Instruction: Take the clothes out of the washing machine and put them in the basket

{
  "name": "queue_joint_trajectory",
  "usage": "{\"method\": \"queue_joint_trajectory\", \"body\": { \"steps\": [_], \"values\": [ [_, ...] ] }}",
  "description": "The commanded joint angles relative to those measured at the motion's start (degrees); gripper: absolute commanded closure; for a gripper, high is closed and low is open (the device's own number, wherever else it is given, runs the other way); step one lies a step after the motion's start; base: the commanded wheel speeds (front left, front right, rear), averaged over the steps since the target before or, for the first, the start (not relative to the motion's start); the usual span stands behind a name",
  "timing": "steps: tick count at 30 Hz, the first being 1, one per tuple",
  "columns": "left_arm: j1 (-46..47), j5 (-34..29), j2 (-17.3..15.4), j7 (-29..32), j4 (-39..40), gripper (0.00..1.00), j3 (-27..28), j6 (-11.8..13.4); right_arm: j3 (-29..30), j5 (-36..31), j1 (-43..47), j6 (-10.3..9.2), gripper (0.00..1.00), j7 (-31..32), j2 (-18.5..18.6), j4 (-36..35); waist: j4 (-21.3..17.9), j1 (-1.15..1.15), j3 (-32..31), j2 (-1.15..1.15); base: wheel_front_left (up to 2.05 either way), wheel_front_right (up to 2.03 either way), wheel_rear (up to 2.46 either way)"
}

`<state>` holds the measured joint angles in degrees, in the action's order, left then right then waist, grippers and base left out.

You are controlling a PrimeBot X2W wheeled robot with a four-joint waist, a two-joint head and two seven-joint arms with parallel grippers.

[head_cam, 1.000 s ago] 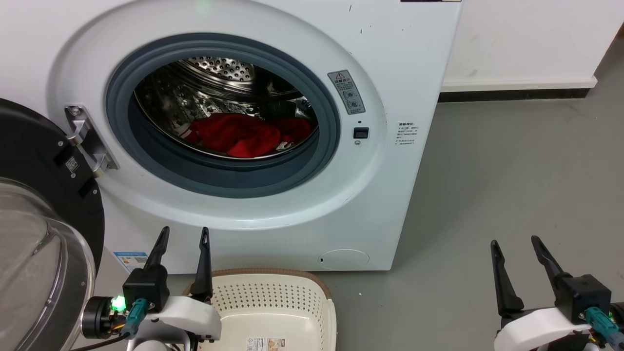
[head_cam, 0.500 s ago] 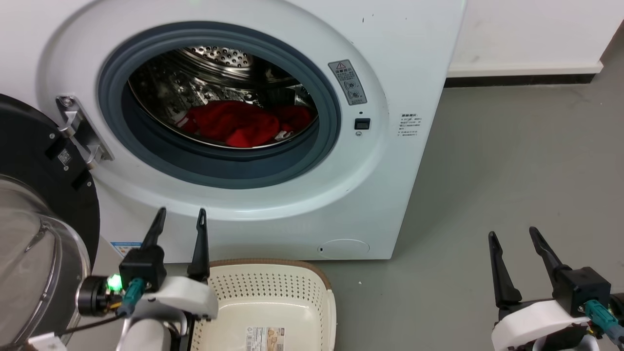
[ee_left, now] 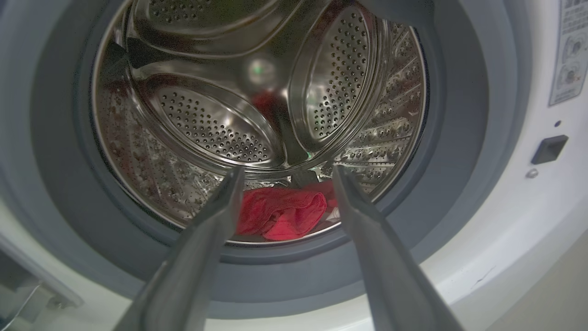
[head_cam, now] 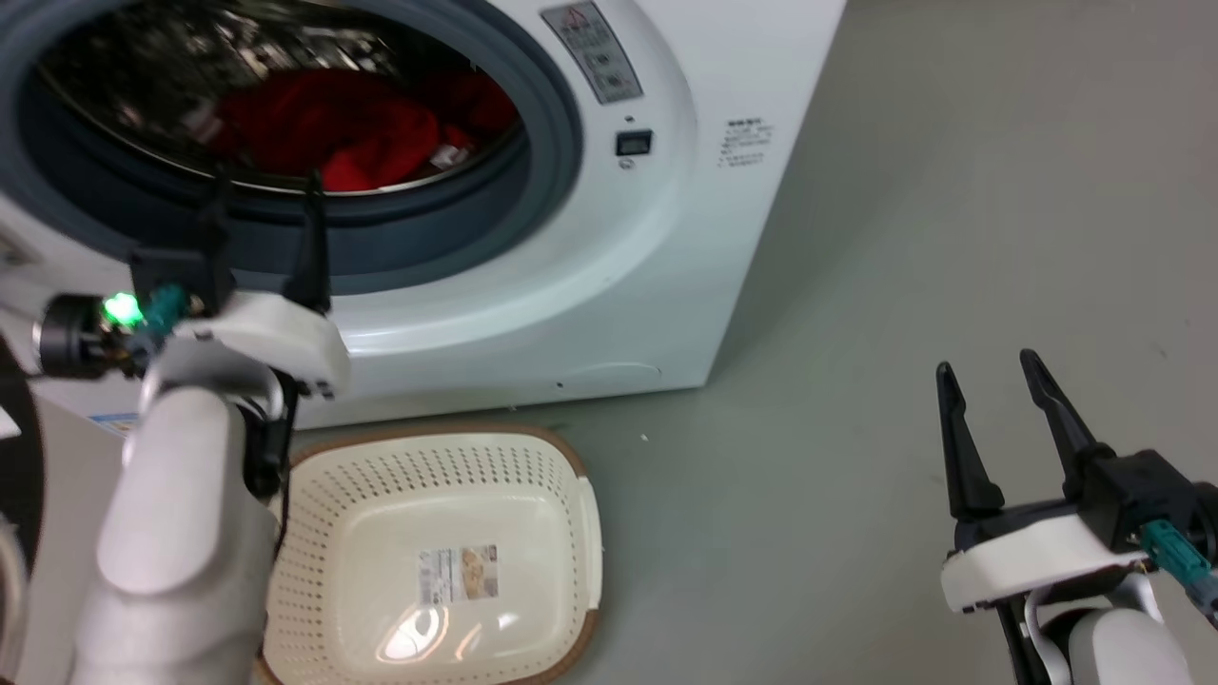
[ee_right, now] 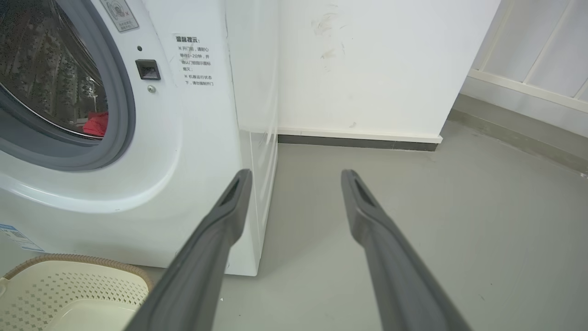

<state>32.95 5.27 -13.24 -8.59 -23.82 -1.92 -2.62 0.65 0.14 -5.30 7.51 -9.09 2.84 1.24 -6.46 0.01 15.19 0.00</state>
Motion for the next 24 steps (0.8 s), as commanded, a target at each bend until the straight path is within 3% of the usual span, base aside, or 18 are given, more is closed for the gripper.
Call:
{"method": "queue_joint_trajectory", "body": {
  "steps": [1, 15, 24],
  "values": [
    [1.99, 0.04, -0.64, 0.75, -0.56, 0.00, 0.12, -0.25, -0.34, 0.46, -1.39, -0.04, 0.00, -0.66, 0.08, 0.26, -3.46, -0.01, 4.38, 0.00, 0.00, 0.00, 0.00],
    [24.72, -2.00, -12.14, 16.38, -11.08, 0.00, -2.68, -3.84, -4.15, 5.90, -10.11, -0.04, 0.00, -5.20, 0.04, 5.55, -10.98, -0.01, 18.34, 0.00, 0.00, 0.00, 0.00],
    [34.85, -0.69, -19.07, 25.54, -16.07, 0.00, -5.18, -4.72, -6.61, 9.70, -13.70, -0.04, 0.00, -6.09, 0.02, 8.50, -14.17, -0.01, 24.10, 0.00, 0.00, 0.00, 0.00]
  ]
}}
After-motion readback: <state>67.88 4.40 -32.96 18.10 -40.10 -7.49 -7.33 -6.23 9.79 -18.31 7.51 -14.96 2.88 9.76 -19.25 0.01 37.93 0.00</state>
